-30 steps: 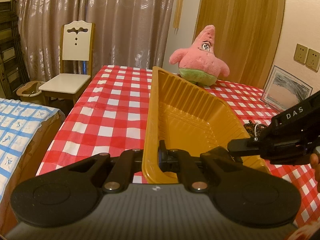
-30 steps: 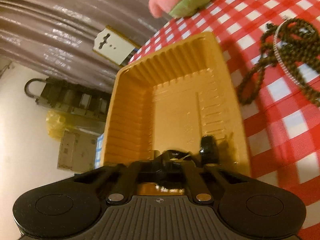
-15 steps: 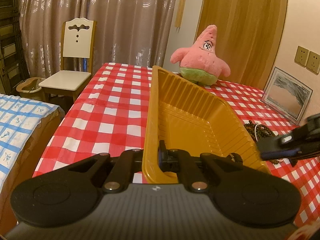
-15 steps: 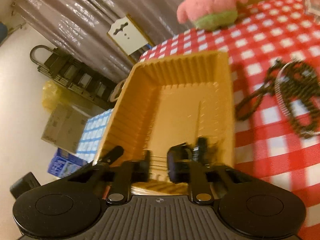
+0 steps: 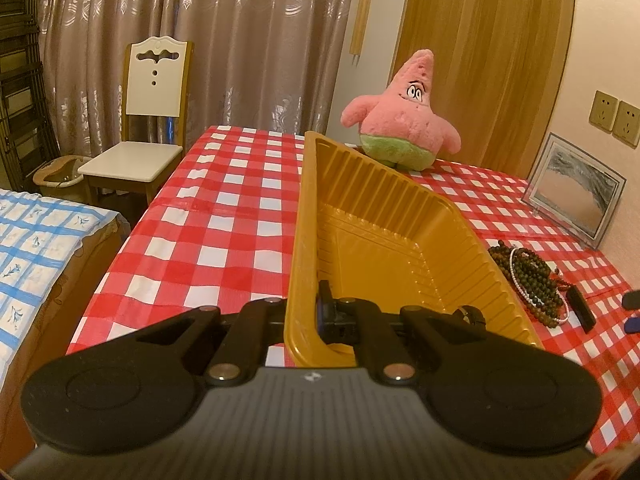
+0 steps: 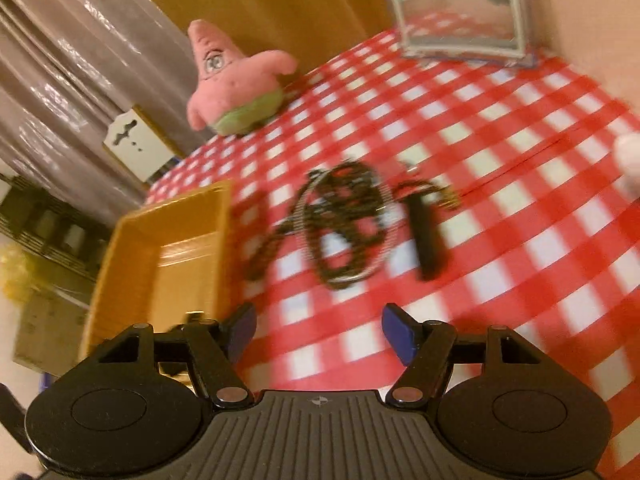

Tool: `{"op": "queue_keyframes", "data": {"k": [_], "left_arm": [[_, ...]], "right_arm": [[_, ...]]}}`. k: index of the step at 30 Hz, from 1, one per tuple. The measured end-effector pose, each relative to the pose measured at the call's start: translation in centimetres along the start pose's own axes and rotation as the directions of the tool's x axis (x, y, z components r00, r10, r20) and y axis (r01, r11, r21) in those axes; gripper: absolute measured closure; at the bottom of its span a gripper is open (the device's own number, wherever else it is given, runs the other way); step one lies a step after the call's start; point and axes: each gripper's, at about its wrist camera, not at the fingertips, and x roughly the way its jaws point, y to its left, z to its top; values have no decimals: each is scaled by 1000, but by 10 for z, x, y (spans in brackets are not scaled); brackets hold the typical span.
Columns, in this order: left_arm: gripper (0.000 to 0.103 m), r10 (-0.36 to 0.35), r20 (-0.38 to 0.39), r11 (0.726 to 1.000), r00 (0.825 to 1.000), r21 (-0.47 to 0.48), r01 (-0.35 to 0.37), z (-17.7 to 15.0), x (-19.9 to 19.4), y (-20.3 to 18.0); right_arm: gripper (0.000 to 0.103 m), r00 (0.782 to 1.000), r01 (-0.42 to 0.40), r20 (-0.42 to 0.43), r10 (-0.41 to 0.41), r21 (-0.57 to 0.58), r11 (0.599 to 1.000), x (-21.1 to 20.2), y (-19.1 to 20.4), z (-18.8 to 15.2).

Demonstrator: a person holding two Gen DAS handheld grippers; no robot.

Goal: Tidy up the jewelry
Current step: 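Carry the black item into the tray and open the right tool, then grasp the black stick pendant with the right tool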

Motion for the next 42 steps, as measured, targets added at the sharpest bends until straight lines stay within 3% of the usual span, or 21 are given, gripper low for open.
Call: {"op": "queue_keyframes", "data": {"k": [5, 9, 14, 22, 25, 33, 42], "left_arm": [[98, 1, -2, 1000, 1000, 9, -1, 1, 0, 0], [98, 1, -6, 1000, 1000, 17, -1, 2, 1, 0], [98, 3, -9, 1000, 1000, 28, -3, 3, 2, -1], [98, 3, -10, 999, 1000, 36, -3, 5, 3, -2], [98, 4, -10, 999, 1000, 36, -4, 6, 4, -2], [98, 4, -9, 999, 1000, 37, -3, 6, 3, -2], [98, 4, -9, 999, 1000, 40, -4, 7, 4, -2]], "right_arm": [[34, 989, 143, -19, -150, -187, 972, 7, -14, 3], [38, 979, 196, 8, -201, -258, 946, 24, -25, 10], [63, 975, 217, 15, -223, -312, 925, 55, -30, 27], [71, 970, 236, 23, -244, -354, 905, 87, -30, 43], [80, 970, 234, 20, -244, -370, 899, 91, -26, 43], [81, 963, 255, 30, -266, -415, 874, 94, -21, 38], [81, 973, 223, 39, -227, -394, 892, 80, -14, 39]]}}
